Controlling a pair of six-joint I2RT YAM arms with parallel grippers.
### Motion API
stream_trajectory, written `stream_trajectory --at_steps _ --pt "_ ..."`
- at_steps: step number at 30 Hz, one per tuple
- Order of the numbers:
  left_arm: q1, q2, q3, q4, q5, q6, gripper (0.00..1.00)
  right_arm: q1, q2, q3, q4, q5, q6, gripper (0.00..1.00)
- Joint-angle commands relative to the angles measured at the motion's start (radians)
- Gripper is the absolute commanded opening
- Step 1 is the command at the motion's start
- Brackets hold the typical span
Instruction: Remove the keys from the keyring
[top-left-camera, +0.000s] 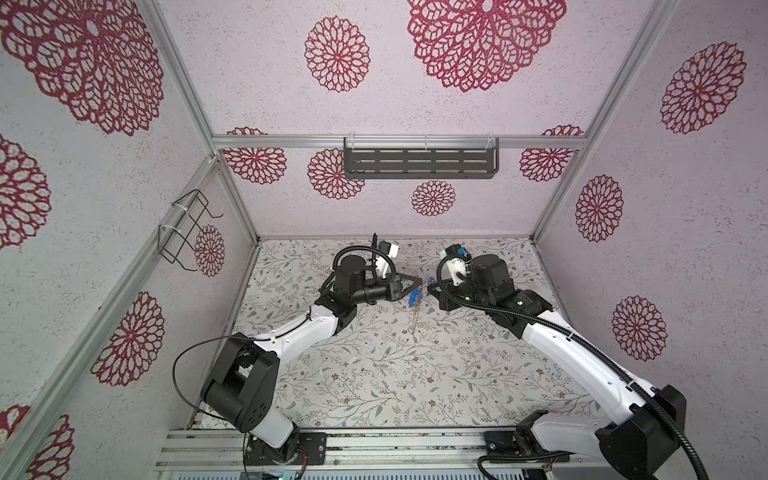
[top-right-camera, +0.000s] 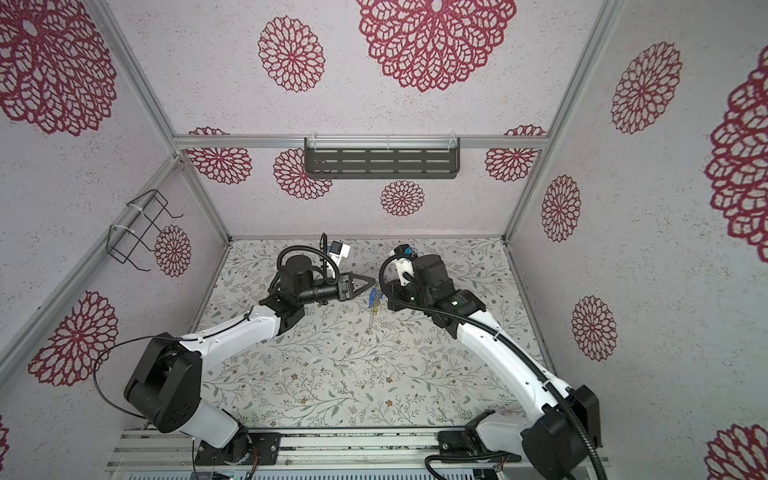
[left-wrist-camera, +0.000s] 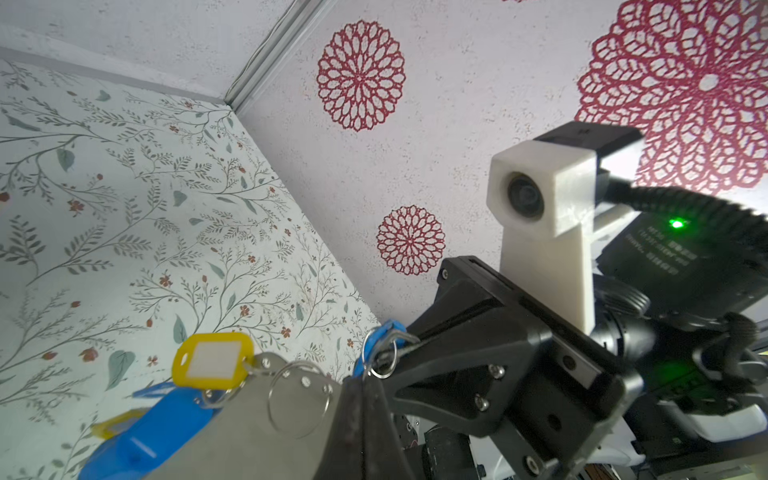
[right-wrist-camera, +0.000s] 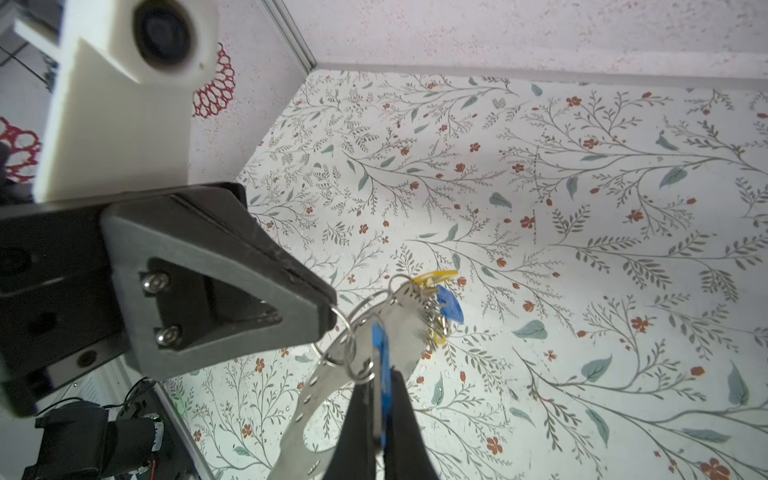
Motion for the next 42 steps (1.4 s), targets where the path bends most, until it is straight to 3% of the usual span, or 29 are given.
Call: stream_trajectory --at_steps 1,7,18,28,34,42 --pt "-0.003 -0.032 0.035 -0.165 -0.032 0.116 0.00 -0.008 -0.007 0.087 -0.076 0.099 -0.035 0.00" --pt "-0.027 -0.022 0.082 -0.305 -0.070 0.217 0.00 0.016 0.050 0.189 -0.153 0.093 -0.061 0.00" --pt "-0.048 -0.020 0.091 -0.329 -0.065 0.257 0.00 0.037 0.149 0.334 -0.240 0.039 -0.066 0.00" --pt "-0.074 -0.030 0.097 -0.354 -0.081 0.343 0.00 0.040 0.220 0.437 -0.264 -0.050 0.031 0.04" --pt "-0.089 -0.061 0.078 -0.396 -0.156 0.460 0.00 0.038 0.275 0.508 -0.315 -0.080 0.076 0.05" --pt "-0.091 -0.050 0.117 -0.474 -0.182 0.535 0.00 0.040 0.305 0.511 -0.313 -0.133 0.107 0.06"
